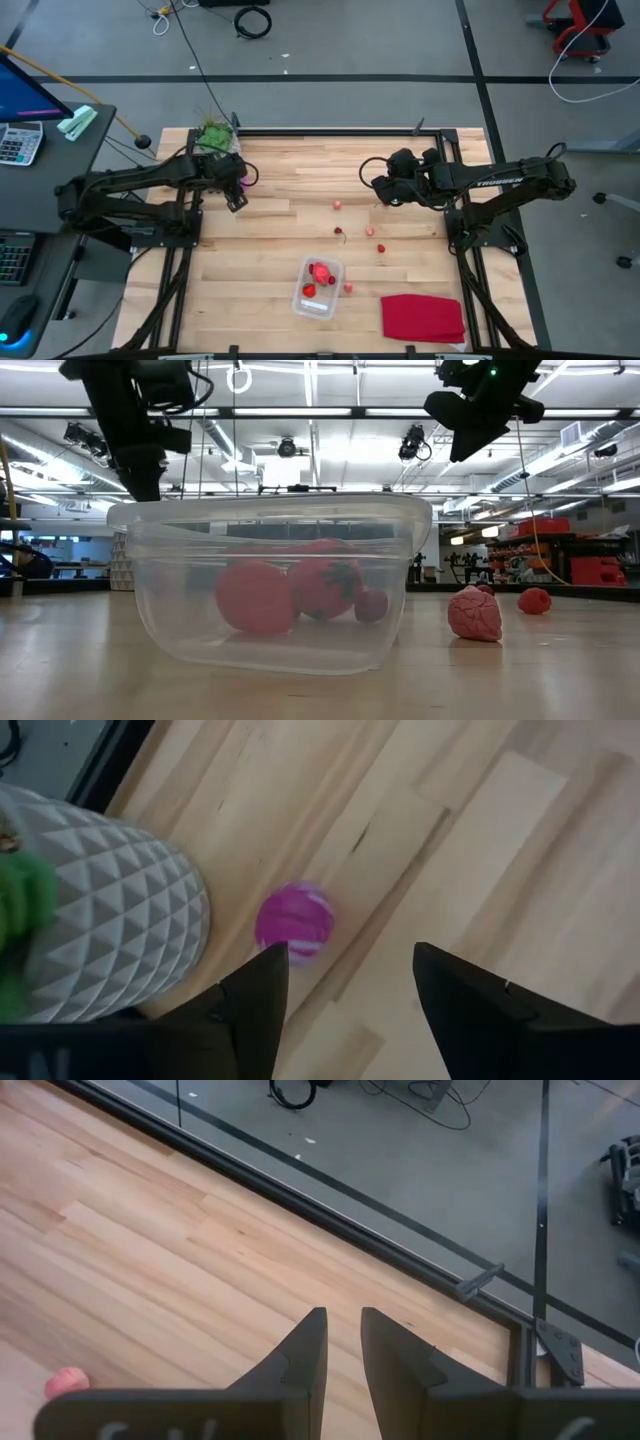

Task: Pick and placing Produce into tupperware
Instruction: Put the purple onion into the transparent bin

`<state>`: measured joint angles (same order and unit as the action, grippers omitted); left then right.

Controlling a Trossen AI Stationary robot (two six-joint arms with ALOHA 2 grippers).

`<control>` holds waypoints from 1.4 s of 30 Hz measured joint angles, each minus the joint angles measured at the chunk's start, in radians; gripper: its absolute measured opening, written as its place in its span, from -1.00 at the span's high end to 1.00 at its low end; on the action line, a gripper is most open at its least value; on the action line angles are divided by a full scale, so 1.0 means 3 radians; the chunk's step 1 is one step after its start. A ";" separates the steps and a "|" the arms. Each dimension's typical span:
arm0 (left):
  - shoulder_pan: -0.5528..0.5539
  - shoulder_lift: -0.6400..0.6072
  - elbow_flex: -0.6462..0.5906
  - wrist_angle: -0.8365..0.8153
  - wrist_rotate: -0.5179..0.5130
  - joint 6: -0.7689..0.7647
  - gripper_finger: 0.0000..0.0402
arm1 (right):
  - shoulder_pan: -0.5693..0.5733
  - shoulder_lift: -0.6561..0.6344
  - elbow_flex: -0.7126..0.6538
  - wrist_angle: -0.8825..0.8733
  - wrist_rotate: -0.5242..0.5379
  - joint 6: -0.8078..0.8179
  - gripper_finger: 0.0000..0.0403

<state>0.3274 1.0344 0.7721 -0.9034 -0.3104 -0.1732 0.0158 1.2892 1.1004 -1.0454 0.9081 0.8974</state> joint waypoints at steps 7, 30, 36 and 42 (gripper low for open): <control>0.0145 0.0137 -0.0136 0.0267 0.0003 -0.0009 -0.11 | 0.0000 0.0000 0.0000 0.0000 -0.0002 0.0001 0.64; 0.0430 0.0245 -0.0613 0.0798 -0.0133 -0.0391 -0.35 | 0.0000 0.0001 0.0000 0.0000 -0.0003 0.0002 0.64; 0.0435 0.0298 -0.0799 0.0996 -0.0131 -0.0481 -0.37 | 0.0000 0.0001 0.0000 0.0000 -0.0003 0.0001 0.64; 0.0488 0.0331 -0.1065 0.1515 -0.0135 -0.0503 -0.37 | 0.0001 0.0001 0.0000 0.0000 -0.0003 0.0001 0.64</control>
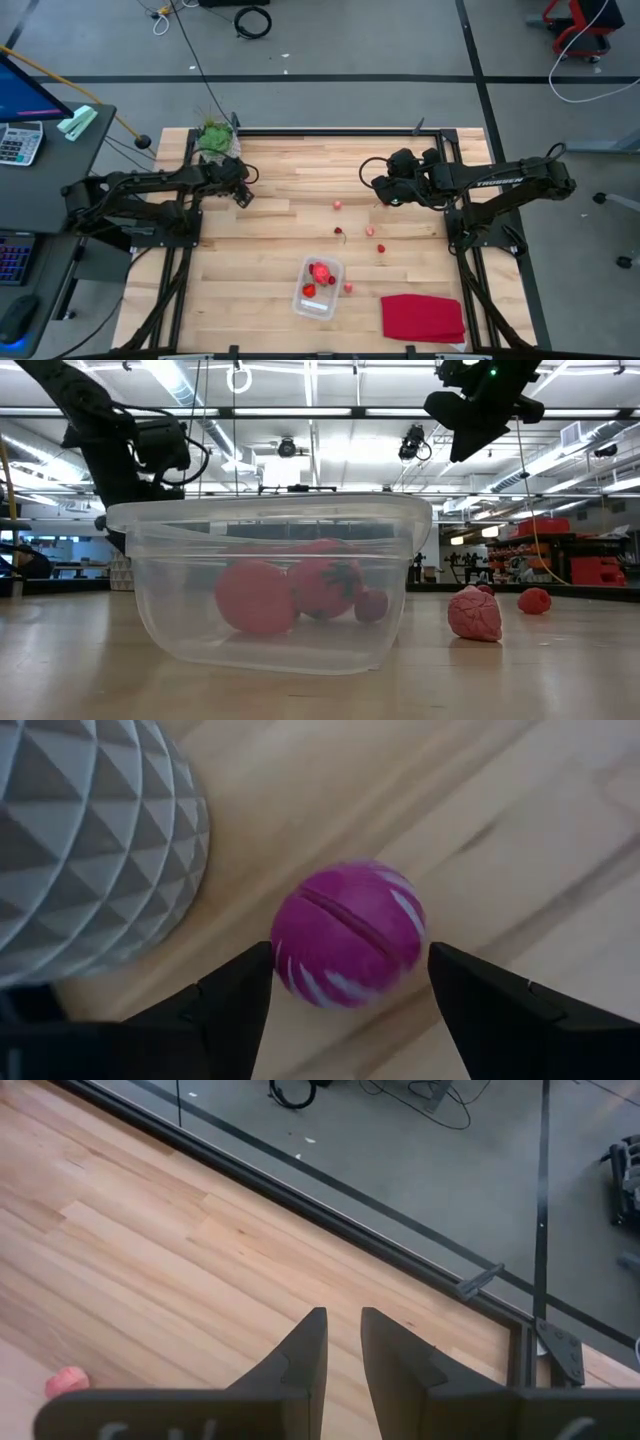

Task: Pick and placing Produce into tupperware
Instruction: Put the purple onion into the transparent bin

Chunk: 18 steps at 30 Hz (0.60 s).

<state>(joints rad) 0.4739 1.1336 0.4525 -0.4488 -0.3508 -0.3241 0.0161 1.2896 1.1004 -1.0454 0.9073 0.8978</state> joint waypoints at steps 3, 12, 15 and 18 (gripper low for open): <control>0.0049 -0.0001 -0.0083 0.0231 -0.0001 0.0068 -0.37 | -0.0001 0.0000 0.0000 0.0000 0.0000 0.0001 0.64; 0.0189 -0.0001 -0.0120 0.0359 0.0001 0.0075 -0.37 | -0.0001 0.0000 0.0000 0.0000 0.0000 0.0000 0.64; 0.0194 -0.0001 -0.0120 0.0430 0.0000 0.0172 -0.37 | -0.0001 0.0000 0.0000 0.0000 0.0000 0.0000 0.64; 0.0194 -0.0001 -0.0120 0.0468 0.0003 0.0196 -0.36 | -0.0001 0.0000 0.0000 0.0000 0.0000 0.0000 0.64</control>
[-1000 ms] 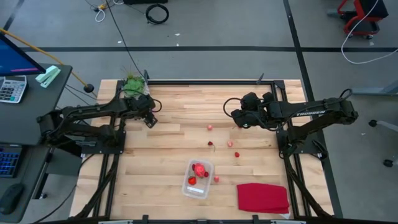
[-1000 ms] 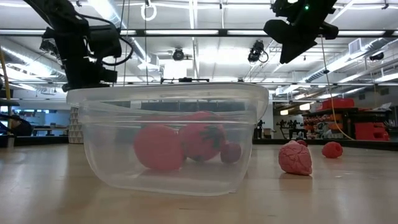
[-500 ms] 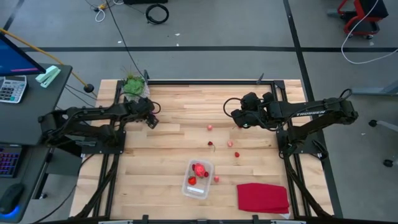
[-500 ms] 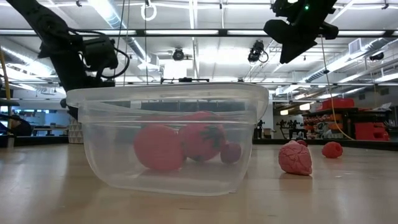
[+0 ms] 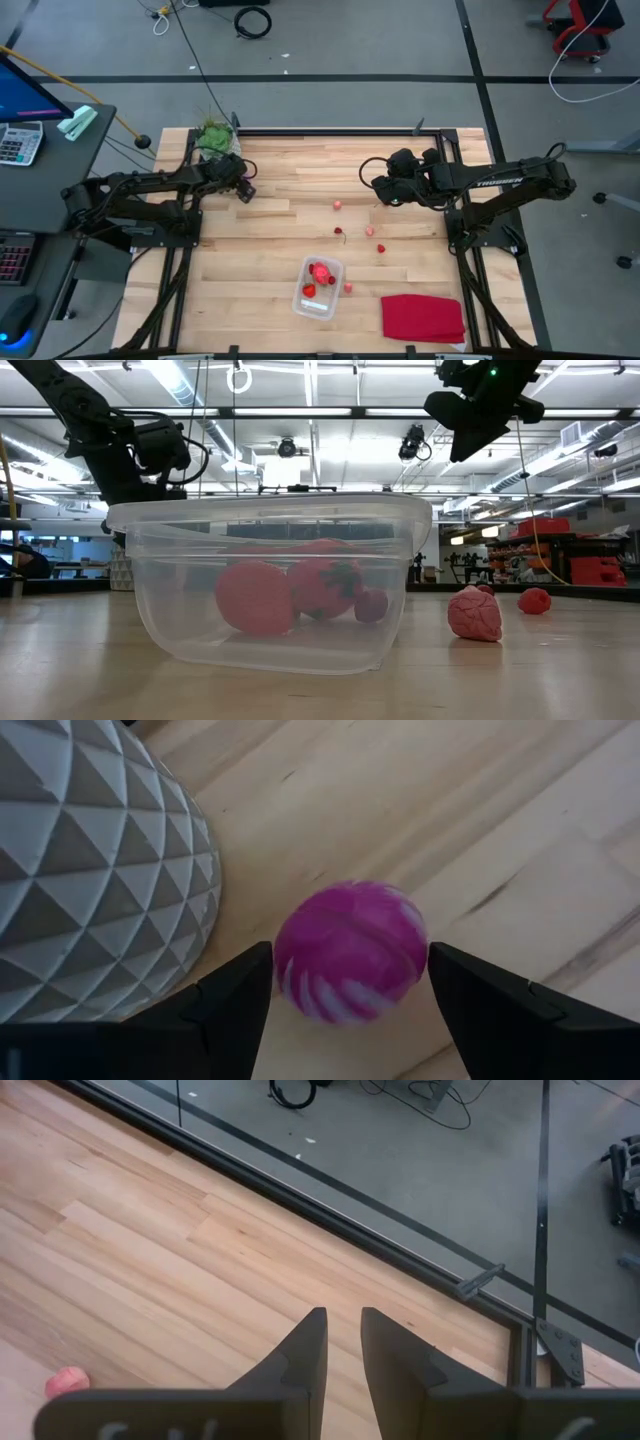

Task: Pick and placing Produce into tupperware
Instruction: Put the purple onion into the transparent bin

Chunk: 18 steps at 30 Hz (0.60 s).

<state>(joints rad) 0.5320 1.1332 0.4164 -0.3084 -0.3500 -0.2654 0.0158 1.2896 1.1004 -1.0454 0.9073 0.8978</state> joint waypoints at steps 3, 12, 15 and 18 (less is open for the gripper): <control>0.0000 0.0000 0.0000 0.0005 -0.0001 0.0000 -0.31 | 0.0000 0.0000 0.0000 0.0000 0.0000 -0.0001 0.64; 0.0068 0.0216 0.0011 0.0231 0.0242 0.0281 -0.29 | 0.0001 0.0000 0.0000 0.0000 0.0000 -0.0003 0.64; 0.0072 0.0409 0.0005 0.0455 0.0314 0.0414 -0.36 | 0.0000 0.0000 0.0000 0.0000 0.0000 -0.0001 0.64; 0.0069 0.0599 -0.0003 0.0641 0.0343 0.0431 -0.43 | 0.0000 0.0000 0.0000 0.0000 0.0000 -0.0002 0.64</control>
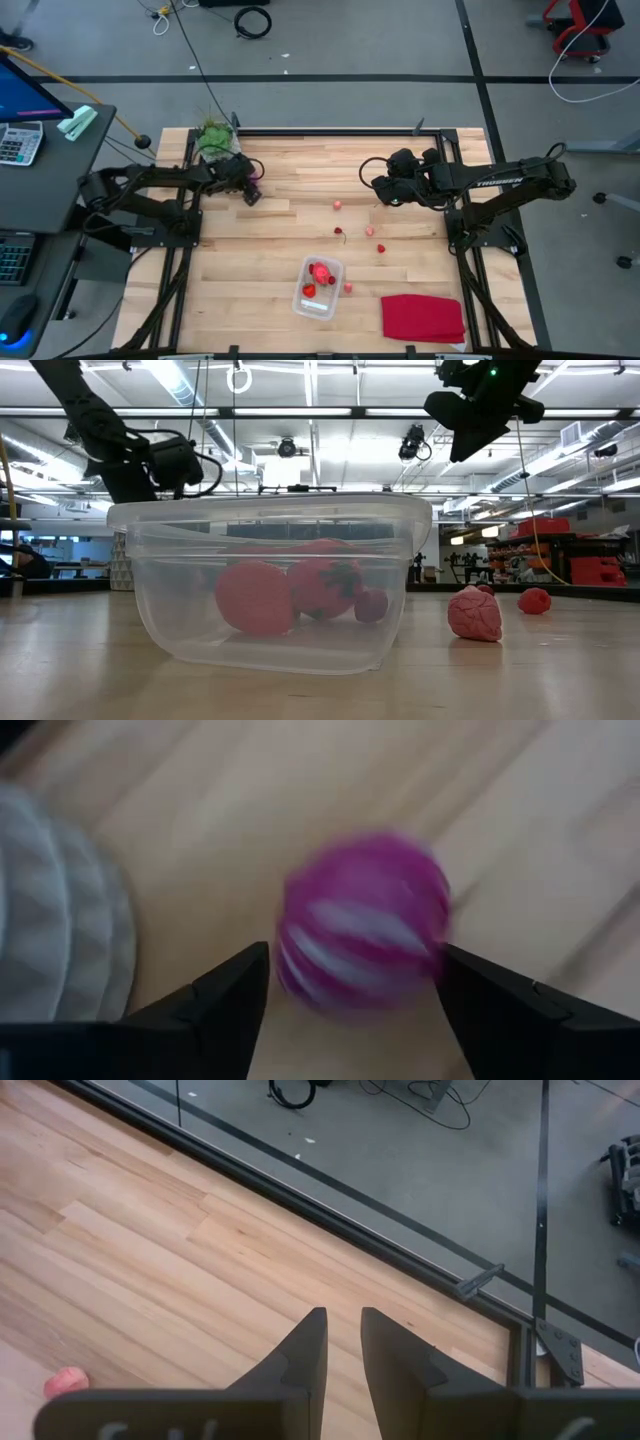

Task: Pick and placing Produce into tupperware
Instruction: Put the purple onion into the transparent bin

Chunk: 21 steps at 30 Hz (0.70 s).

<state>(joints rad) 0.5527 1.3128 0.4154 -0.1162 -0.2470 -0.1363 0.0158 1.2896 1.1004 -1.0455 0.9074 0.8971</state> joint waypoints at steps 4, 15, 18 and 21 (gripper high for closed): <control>0.0001 0.0213 0.0017 0.0068 -0.0028 -0.0003 -0.49 | 0.0000 0.0000 0.0000 -0.0001 0.0002 -0.0003 0.64; 0.0003 0.0236 0.0013 0.0402 -0.0027 0.0128 -0.45 | 0.0000 0.0001 0.0000 -0.0001 0.0002 -0.0009 0.64; 0.0002 0.0236 0.0014 0.0397 -0.0028 0.0122 -0.45 | 0.0000 0.0001 -0.0001 -0.0001 0.0002 -0.0009 0.64; 0.0002 0.0236 0.0015 0.0395 -0.0028 0.0061 -0.45 | 0.0001 0.0001 -0.0001 -0.0001 0.0002 -0.0009 0.64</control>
<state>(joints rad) 0.5533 1.3834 0.4198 0.0025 -0.2556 -0.1180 0.0160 1.2900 1.1000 -1.0458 0.9081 0.8945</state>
